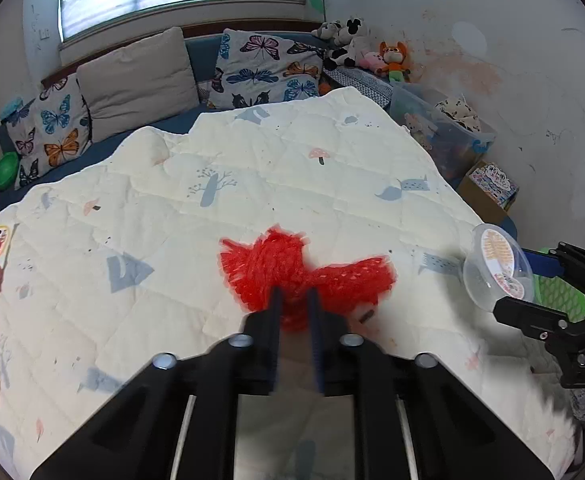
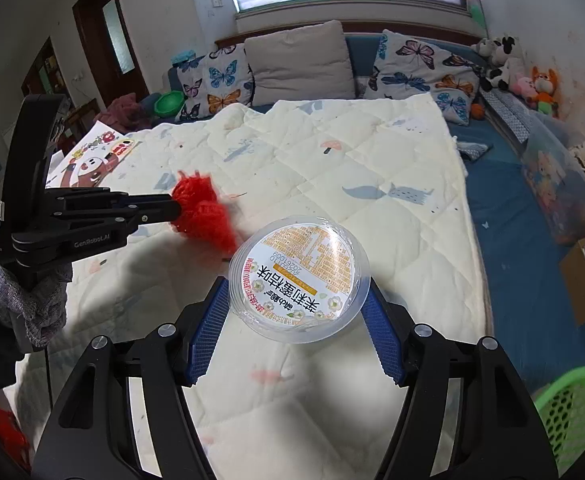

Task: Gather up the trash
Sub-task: 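Grasp the clear plastic tub with the right gripper while the left holds the mesh, then carry the tub and mesh over the green basket with both grippers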

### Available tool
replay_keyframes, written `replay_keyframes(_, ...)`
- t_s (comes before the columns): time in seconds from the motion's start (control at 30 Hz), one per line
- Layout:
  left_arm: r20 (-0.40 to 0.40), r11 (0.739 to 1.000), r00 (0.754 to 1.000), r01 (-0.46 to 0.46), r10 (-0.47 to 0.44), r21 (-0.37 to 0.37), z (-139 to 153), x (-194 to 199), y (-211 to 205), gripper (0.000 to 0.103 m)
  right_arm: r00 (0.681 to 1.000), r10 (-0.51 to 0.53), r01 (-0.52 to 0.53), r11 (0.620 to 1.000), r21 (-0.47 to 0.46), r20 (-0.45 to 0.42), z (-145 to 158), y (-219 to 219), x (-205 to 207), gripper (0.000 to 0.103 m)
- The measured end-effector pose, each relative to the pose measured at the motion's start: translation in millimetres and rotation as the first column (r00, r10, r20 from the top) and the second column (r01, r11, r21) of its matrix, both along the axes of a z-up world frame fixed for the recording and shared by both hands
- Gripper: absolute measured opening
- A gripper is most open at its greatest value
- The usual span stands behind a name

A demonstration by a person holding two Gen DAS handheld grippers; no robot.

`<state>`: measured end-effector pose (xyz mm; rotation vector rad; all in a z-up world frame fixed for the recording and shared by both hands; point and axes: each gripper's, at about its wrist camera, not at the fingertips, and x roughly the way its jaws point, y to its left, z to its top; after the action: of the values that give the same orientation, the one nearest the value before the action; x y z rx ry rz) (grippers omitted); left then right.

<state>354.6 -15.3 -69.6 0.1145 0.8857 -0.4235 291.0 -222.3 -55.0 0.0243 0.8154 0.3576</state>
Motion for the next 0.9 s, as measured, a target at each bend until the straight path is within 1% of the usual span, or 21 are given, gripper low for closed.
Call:
replay_keyframes(0.3,0.04,1.0,0.999,0.023,-0.023,0.005,23.6,-50.5,-7.1,0.008,1.0,0.0,0.0,1.0,0.008,0.025,16.2,-12.7,-51.7,0.066)
replay_keyframes(0.47,0.055,0.998,0.997,0.056,-0.057,0.005,35.6,-85.2,-17.4,0.008,0.999,-0.023,0.023,1.0,0.021,0.039,23.0,-27.0,-82.1,0.066)
replay_keyframes(0.7,0.083,0.991,0.988,0.131,-0.131,-0.001,51.2,-133.0,-48.2,0.008,0.995,-0.081,0.08,0.996,0.026,0.049,25.3,-55.7,-126.8,0.066)
replay_keyframes(0.9,0.082,0.982,0.979,0.188,-0.187,-0.008,53.0,-159.0,-81.8,0.008,0.99,-0.131,0.13,0.991,0.019,0.05,24.0,-81.1,-156.7,0.066)
